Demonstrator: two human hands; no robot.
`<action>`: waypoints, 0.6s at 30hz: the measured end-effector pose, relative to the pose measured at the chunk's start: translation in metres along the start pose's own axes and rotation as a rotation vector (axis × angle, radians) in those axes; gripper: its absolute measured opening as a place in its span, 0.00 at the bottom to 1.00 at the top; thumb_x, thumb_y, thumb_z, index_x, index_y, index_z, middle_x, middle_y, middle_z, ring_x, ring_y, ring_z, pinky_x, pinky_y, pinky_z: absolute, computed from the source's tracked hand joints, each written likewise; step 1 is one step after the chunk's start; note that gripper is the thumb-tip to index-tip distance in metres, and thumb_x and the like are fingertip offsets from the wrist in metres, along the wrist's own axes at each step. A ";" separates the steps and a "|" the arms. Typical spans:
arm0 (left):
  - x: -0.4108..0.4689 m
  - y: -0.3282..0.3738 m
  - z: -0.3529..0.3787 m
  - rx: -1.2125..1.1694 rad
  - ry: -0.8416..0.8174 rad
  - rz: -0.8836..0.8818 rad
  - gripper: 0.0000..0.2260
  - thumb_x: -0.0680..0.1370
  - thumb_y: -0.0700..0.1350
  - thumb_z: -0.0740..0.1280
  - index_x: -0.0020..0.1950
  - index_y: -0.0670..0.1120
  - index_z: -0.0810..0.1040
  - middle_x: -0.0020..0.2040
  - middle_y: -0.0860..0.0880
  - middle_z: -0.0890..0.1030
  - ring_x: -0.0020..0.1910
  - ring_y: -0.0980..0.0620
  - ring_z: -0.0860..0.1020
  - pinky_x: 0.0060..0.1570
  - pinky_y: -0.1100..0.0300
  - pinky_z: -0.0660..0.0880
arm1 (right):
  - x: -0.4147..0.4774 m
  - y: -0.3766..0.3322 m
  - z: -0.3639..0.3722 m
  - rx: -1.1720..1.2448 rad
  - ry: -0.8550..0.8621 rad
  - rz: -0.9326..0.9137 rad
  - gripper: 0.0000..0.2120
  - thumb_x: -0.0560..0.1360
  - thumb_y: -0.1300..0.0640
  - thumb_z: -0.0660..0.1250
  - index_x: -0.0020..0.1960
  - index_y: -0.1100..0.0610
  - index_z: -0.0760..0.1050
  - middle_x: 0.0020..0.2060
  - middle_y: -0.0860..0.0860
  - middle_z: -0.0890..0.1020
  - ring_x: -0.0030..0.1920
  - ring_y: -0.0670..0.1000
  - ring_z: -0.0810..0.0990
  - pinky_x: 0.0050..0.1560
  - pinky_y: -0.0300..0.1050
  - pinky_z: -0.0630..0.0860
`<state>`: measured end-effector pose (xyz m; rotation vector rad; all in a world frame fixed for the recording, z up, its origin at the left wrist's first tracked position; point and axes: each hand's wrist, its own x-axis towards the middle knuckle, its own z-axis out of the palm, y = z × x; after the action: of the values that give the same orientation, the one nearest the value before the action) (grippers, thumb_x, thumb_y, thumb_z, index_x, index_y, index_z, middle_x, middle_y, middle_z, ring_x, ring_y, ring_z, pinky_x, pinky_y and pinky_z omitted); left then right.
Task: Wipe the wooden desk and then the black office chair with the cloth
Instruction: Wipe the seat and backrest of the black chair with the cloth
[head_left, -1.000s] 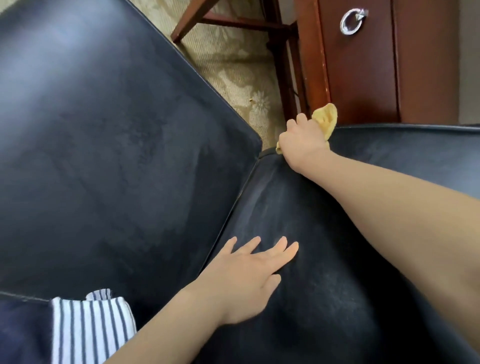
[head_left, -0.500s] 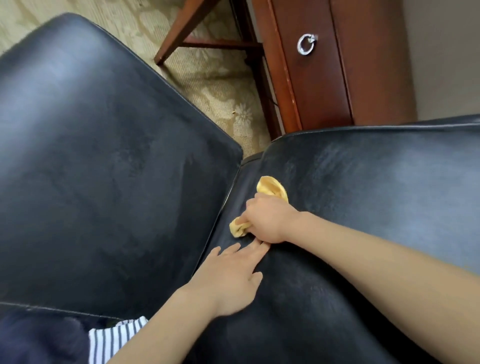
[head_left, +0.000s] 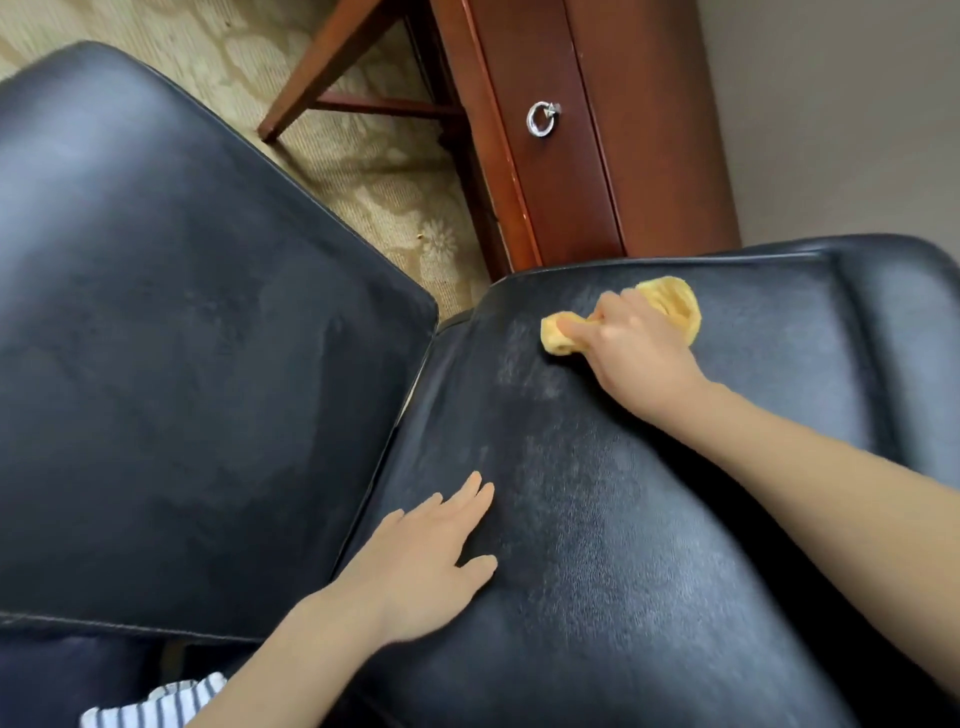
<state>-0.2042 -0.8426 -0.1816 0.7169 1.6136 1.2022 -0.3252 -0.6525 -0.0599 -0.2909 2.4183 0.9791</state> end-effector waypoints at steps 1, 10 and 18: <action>0.000 -0.002 0.003 -0.017 -0.003 0.002 0.28 0.82 0.53 0.53 0.76 0.59 0.40 0.75 0.64 0.38 0.77 0.55 0.44 0.75 0.53 0.45 | 0.010 -0.004 0.001 -0.013 -0.004 0.041 0.14 0.78 0.66 0.54 0.58 0.58 0.74 0.45 0.57 0.71 0.46 0.54 0.66 0.41 0.47 0.57; 0.007 -0.007 0.016 -0.108 0.025 0.025 0.26 0.83 0.51 0.51 0.76 0.61 0.39 0.74 0.66 0.38 0.76 0.55 0.43 0.74 0.57 0.45 | 0.038 -0.054 0.021 -0.093 -0.081 0.081 0.14 0.76 0.65 0.59 0.61 0.61 0.73 0.59 0.58 0.70 0.60 0.59 0.67 0.53 0.48 0.66; -0.021 -0.019 0.001 -0.011 0.017 -0.050 0.26 0.81 0.53 0.56 0.77 0.54 0.50 0.78 0.57 0.50 0.76 0.56 0.53 0.73 0.56 0.52 | -0.028 -0.104 0.023 0.037 -0.212 -0.128 0.14 0.77 0.63 0.59 0.61 0.57 0.74 0.56 0.54 0.72 0.57 0.55 0.68 0.47 0.44 0.61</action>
<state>-0.1942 -0.8667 -0.1923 0.6573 1.6288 1.1829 -0.2541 -0.7105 -0.1206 -0.3086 2.1946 0.8623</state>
